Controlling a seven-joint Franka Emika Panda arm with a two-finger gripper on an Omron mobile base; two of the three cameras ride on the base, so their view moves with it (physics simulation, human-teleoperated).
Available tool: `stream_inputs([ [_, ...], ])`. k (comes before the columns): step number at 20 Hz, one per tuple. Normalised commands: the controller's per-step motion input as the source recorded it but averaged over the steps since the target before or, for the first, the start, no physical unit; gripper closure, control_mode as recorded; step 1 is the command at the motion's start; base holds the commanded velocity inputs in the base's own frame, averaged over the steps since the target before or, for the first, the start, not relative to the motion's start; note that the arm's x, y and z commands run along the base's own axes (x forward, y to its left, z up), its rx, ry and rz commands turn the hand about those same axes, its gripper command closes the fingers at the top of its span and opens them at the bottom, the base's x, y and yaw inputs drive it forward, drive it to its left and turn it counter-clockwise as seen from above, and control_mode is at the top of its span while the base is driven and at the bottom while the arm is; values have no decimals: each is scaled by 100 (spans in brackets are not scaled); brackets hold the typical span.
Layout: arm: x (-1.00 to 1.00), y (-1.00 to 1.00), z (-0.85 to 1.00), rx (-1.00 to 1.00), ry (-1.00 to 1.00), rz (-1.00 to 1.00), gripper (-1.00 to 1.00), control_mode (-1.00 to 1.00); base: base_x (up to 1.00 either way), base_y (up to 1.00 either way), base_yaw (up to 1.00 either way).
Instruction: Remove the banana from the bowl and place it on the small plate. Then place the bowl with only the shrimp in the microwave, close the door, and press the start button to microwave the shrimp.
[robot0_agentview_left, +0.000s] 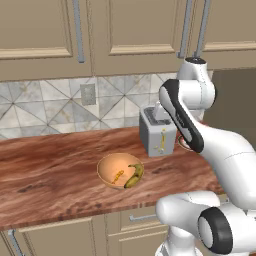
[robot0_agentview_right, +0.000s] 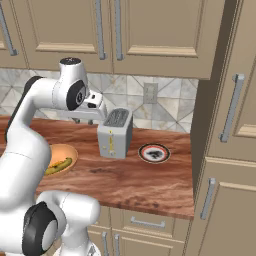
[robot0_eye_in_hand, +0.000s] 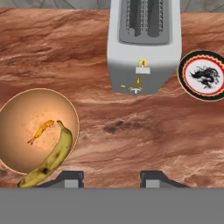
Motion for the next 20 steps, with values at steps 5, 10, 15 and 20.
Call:
stream_inputs([
  [5,-51,10,0,0,-8,1,-100,-100,0,0,0],
  [10,-92,68,-6,0,-7,-6,-100,-100,0,0,0],
  [15,-50,100,-27,0,0,-26,-100,-100,0,0,0],
  [20,-30,91,-31,0,5,-23,-100,-100,0,0,0],
])
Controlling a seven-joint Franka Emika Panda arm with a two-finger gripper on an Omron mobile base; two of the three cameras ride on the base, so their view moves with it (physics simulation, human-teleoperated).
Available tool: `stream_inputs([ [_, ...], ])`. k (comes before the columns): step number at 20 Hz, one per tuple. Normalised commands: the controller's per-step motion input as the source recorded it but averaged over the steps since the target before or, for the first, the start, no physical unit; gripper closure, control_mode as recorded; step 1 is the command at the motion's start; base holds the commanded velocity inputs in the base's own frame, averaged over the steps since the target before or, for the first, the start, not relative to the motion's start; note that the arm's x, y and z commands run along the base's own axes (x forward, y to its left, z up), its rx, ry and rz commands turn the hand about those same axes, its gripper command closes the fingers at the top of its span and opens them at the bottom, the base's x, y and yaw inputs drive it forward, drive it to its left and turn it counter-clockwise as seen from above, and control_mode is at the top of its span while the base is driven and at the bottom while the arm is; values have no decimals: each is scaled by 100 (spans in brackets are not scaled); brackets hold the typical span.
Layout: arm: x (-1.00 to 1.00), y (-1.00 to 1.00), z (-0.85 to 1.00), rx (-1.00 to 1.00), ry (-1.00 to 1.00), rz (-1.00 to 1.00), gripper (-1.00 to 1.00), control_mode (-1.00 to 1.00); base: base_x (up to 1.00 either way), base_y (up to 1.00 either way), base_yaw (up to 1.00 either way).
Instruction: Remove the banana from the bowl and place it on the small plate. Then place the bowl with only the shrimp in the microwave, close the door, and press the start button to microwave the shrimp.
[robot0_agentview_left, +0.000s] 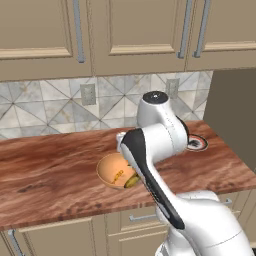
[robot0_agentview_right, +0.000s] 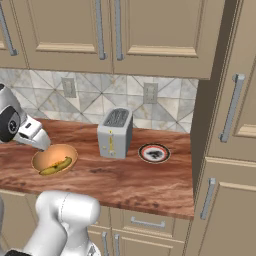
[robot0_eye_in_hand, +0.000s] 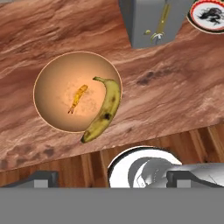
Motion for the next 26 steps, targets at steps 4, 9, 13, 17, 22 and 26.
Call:
stream_inputs([
  [4,-6,55,-29,-3,6,-7,-100,-100,0,0,0],
  [9,6,21,-24,-1,0,-4,-100,-100,0,0,0],
  [13,3,0,-41,0,7,-9,-100,-100,0,0,0],
  [17,20,-1,-40,2,9,-4,-100,-100,0,0,0],
  [22,37,-12,-20,2,2,-1,-100,-100,0,0,0],
  [26,46,-3,-9,3,1,-1,-100,-100,0,0,0],
])
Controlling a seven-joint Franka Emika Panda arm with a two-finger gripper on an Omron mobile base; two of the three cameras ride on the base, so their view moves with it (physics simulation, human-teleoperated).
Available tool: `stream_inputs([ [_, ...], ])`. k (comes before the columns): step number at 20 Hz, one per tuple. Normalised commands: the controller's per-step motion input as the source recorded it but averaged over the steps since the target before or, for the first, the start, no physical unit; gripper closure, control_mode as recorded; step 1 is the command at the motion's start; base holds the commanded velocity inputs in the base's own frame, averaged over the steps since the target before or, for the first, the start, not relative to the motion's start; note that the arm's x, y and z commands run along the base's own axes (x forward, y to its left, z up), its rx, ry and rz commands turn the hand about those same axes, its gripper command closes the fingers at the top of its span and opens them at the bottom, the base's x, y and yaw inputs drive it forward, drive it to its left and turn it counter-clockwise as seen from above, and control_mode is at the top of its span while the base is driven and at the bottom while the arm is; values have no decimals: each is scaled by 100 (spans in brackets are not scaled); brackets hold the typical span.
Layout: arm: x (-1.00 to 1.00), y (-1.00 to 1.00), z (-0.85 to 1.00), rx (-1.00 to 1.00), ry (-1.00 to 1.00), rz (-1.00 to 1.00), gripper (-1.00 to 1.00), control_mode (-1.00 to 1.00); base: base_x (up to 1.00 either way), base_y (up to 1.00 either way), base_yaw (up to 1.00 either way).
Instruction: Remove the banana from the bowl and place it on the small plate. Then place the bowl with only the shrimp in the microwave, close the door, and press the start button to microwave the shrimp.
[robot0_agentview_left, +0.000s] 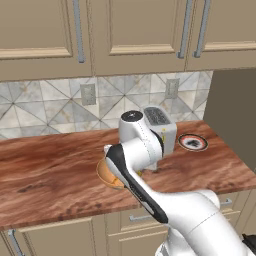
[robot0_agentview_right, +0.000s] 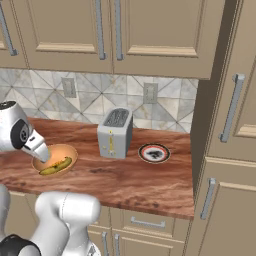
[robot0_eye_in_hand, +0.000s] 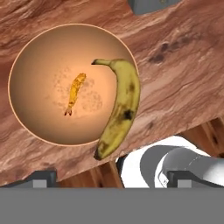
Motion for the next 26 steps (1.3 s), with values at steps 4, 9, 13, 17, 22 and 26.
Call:
stream_inputs([
  [4,36,0,-13,0,5,0,-100,-100,0,0,0],
  [9,9,0,-18,0,1,0,-100,-100,0,0,0],
  [13,13,-4,-31,0,0,-2,-100,-100,0,0,0],
  [17,3,-19,-22,4,0,-5,-100,-100,0,0,0],
  [22,0,-16,-18,3,0,-7,-100,-100,0,0,0],
  [26,11,-6,-23,2,2,-7,-100,-100,0,0,0],
])
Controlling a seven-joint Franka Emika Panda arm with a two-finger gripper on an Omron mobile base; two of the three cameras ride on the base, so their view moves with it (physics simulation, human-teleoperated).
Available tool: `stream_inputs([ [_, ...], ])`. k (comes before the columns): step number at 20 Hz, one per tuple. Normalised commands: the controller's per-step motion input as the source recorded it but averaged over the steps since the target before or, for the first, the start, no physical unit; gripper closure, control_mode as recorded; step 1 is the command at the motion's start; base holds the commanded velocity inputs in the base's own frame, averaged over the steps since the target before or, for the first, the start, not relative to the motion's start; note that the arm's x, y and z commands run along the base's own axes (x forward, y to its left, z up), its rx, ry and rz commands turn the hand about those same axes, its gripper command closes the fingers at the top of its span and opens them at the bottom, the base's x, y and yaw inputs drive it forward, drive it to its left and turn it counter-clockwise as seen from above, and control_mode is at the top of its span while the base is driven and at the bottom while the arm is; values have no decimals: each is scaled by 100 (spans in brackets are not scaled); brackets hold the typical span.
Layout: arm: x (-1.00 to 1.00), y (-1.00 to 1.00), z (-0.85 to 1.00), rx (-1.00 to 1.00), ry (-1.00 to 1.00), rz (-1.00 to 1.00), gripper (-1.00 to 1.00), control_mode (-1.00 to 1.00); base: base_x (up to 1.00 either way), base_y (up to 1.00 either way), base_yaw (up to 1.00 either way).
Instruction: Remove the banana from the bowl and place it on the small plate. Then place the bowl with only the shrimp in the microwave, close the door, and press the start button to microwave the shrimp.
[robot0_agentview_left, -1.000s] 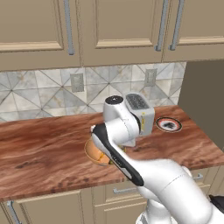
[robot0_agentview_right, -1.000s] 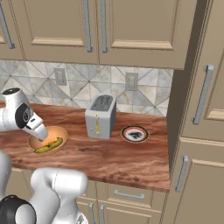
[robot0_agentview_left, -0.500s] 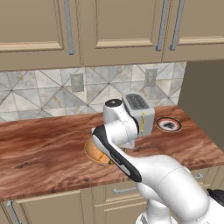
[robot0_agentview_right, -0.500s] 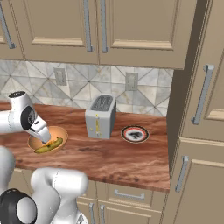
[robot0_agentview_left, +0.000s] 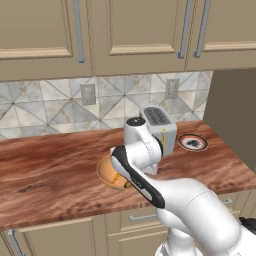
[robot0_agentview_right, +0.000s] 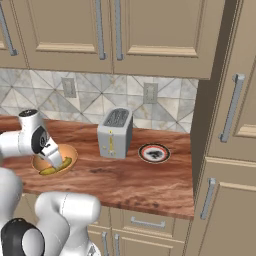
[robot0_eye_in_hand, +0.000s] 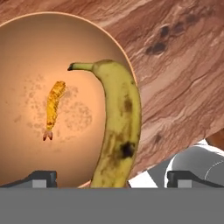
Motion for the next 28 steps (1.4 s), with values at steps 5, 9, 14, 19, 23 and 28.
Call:
stream_inputs([
  [5,22,-1,-28,1,4,-5,-100,-100,0,0,0],
  [9,15,0,-28,0,4,-1,-100,-100,0,0,0],
  [14,3,0,-23,1,5,0,-100,-100,0,0,0],
  [19,4,0,-21,0,8,0,100,-100,0,0,0],
  [23,0,0,-4,1,1,0,100,-100,0,0,0],
  [28,0,0,0,2,0,0,100,-100,0,0,0],
])
